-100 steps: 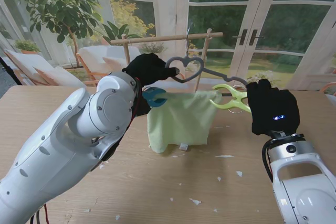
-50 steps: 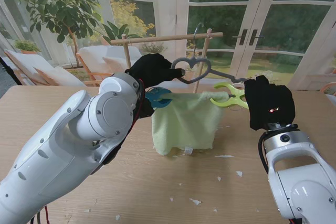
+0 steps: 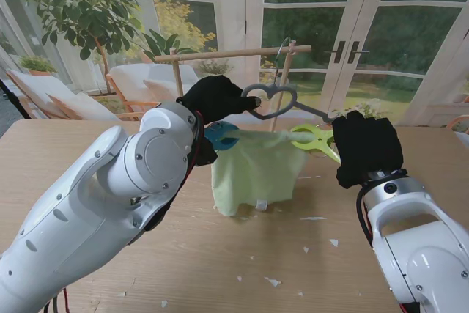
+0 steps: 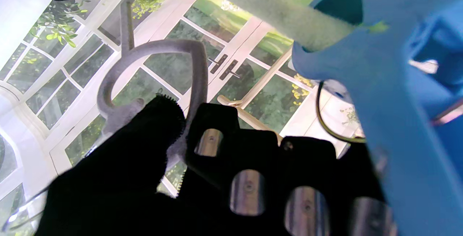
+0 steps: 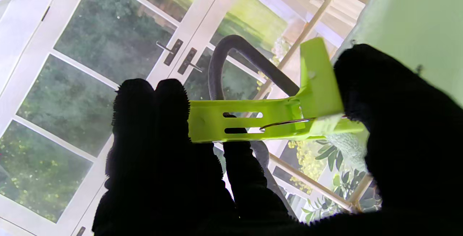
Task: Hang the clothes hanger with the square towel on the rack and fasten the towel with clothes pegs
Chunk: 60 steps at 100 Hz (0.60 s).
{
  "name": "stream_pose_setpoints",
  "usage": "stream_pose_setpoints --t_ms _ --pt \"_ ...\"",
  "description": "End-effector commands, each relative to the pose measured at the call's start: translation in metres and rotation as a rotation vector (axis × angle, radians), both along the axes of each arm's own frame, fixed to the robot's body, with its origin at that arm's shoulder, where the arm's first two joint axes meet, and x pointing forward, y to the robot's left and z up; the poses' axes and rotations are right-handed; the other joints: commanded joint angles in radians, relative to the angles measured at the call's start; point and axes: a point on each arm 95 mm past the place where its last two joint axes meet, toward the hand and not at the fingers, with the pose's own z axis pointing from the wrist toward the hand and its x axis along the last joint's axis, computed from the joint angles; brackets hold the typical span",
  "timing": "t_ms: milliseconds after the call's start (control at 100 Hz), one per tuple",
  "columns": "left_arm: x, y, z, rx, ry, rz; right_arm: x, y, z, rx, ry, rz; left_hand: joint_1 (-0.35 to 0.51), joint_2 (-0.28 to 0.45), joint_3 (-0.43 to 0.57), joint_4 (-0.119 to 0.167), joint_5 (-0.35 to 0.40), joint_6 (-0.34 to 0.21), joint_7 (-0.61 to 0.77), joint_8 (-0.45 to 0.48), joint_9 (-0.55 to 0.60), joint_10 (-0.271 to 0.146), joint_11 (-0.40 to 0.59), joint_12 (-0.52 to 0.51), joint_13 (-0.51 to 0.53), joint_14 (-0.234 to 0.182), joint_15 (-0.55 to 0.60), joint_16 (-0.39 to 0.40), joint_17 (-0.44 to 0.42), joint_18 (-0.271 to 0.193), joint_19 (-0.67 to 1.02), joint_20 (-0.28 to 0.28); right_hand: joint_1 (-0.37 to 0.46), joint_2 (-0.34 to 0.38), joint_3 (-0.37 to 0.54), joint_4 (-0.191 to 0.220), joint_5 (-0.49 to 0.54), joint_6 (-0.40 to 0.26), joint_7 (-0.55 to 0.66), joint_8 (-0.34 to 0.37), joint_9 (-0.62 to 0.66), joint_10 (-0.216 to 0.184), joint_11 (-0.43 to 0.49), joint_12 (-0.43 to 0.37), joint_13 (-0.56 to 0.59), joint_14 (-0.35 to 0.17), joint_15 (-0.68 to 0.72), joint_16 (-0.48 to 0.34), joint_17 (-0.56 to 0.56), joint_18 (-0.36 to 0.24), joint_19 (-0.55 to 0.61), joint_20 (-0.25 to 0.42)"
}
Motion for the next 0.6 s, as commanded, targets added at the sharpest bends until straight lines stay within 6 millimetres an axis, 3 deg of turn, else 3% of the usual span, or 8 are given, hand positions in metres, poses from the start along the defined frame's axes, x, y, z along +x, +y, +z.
stream_pose_setpoints --t_ms 0,40,90,170,270,590 --pt "-0.002 -0.002 0.007 -0.008 -0.005 -0.011 -0.002 0.001 -0.003 -0.007 0.02 0.002 0.051 0.08 0.033 0.048 0.083 0.014 0.093 0.03 0.029 -0.13 0.101 -0.001 0.029 -0.113 0.125 0.002 0.036 -0.036 0.298 0.014 -0.009 0.126 -0.064 0.015 -0.034 -0.05 -0.058 -0.047 -0.002 -0.095 -0.002 -0.065 -0.065 0.076 -0.064 -0.028 -0.068 0.044 -0.031 0.785" --pt "-0.001 -0.001 0.007 -0.005 -0.005 -0.009 -0.003 0.001 -0.003 -0.009 0.03 0.004 0.049 0.081 0.033 0.048 0.083 0.014 0.093 0.03 0.029 -0.13 0.101 -0.001 0.029 -0.112 0.125 0.002 0.036 -0.035 0.298 0.014 -0.028 0.18 -0.18 0.013 -0.077 -0.042 -0.12 -0.079 -0.051 -0.089 -0.041 -0.103 -0.113 0.101 -0.123 -0.056 -0.116 0.082 -0.079 0.765" --pt "-0.001 0.0 0.006 -0.002 -0.005 -0.005 -0.003 0.001 -0.004 -0.008 0.036 0.006 0.051 0.081 0.033 0.048 0.083 0.014 0.093 0.03 0.029 -0.13 0.101 -0.001 0.029 -0.113 0.125 0.002 0.036 -0.035 0.298 0.014 -0.085 0.21 -0.255 0.017 -0.108 -0.024 -0.166 -0.101 -0.089 -0.074 -0.075 -0.124 -0.148 0.118 -0.168 -0.081 -0.153 0.113 -0.116 0.748" --pt "0.001 0.001 0.006 0.001 -0.003 0.002 -0.004 0.001 -0.004 0.002 0.04 0.013 0.051 0.081 0.033 0.048 0.083 0.014 0.093 0.03 0.029 -0.13 0.101 -0.001 0.029 -0.113 0.125 0.002 0.036 -0.035 0.298 0.014 -0.187 0.188 -0.193 0.008 -0.144 0.01 -0.221 -0.122 -0.154 -0.052 -0.125 -0.15 -0.231 0.152 -0.262 -0.143 -0.236 0.179 -0.234 0.684" --pt "0.004 0.003 0.004 0.003 0.002 0.012 -0.007 0.002 -0.004 0.019 0.021 0.029 0.051 0.081 0.032 0.048 0.083 0.014 0.093 0.03 0.029 -0.13 0.101 0.0 0.029 -0.112 0.125 0.002 0.036 -0.035 0.298 0.014 -0.233 0.21 -0.175 -0.001 -0.155 0.025 -0.231 -0.121 -0.184 -0.04 -0.15 -0.162 -0.299 0.174 -0.329 -0.19 -0.299 0.219 -0.332 0.622" --pt "0.009 0.007 0.001 0.006 0.01 0.029 -0.018 -0.003 0.007 0.14 -0.1 0.07 0.048 0.079 0.034 0.049 0.084 0.013 0.093 0.03 0.029 -0.129 0.102 0.0 0.029 -0.113 0.125 0.002 0.036 -0.035 0.298 0.014 -0.218 0.218 -0.172 0.003 -0.086 -0.011 -0.168 -0.085 -0.112 -0.083 -0.083 -0.133 -0.25 0.115 -0.308 -0.189 -0.296 0.207 -0.317 0.612"
